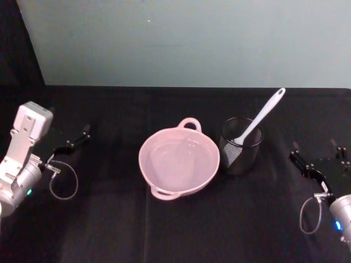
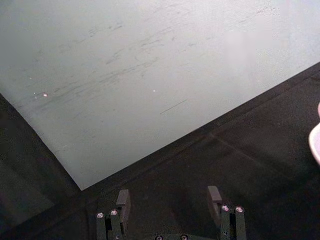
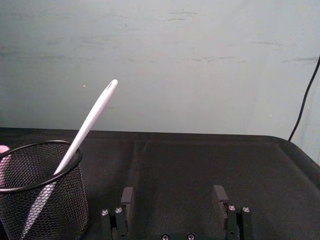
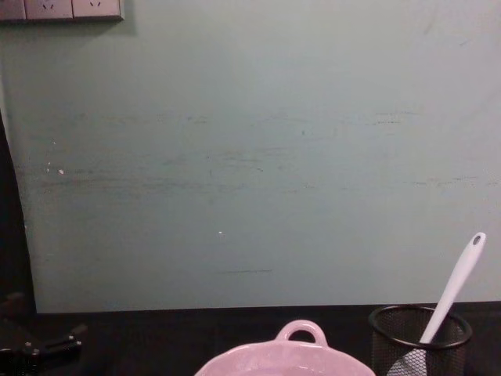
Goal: Use the one hand to pick up the spoon and stir the clear water in the bowl.
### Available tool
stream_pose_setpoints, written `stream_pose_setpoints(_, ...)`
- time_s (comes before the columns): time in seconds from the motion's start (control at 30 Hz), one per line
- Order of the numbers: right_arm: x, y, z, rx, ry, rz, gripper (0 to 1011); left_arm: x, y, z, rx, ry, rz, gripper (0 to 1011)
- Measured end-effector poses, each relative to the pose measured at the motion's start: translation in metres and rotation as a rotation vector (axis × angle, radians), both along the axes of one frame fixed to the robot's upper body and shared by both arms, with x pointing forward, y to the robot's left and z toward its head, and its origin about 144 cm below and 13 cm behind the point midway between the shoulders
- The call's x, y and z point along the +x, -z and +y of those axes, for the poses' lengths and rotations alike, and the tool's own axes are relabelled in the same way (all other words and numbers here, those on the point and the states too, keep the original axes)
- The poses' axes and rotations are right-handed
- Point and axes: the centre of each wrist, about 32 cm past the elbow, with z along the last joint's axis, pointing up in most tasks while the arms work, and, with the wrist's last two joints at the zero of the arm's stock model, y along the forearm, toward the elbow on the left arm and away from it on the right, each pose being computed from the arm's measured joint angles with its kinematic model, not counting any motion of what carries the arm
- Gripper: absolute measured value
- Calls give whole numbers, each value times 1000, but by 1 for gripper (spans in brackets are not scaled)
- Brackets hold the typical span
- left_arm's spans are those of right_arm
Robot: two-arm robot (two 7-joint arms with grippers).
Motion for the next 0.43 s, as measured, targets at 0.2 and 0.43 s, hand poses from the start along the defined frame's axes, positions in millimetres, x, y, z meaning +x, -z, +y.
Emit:
stream_pose_setpoints(0.2,0,0,0,0,0,0,1002,0,0,0,0,0,0,1011)
stream_pose_setpoints(0.43,0,0,0,0,0,0,1002,0,0,0,0,0,0,1011)
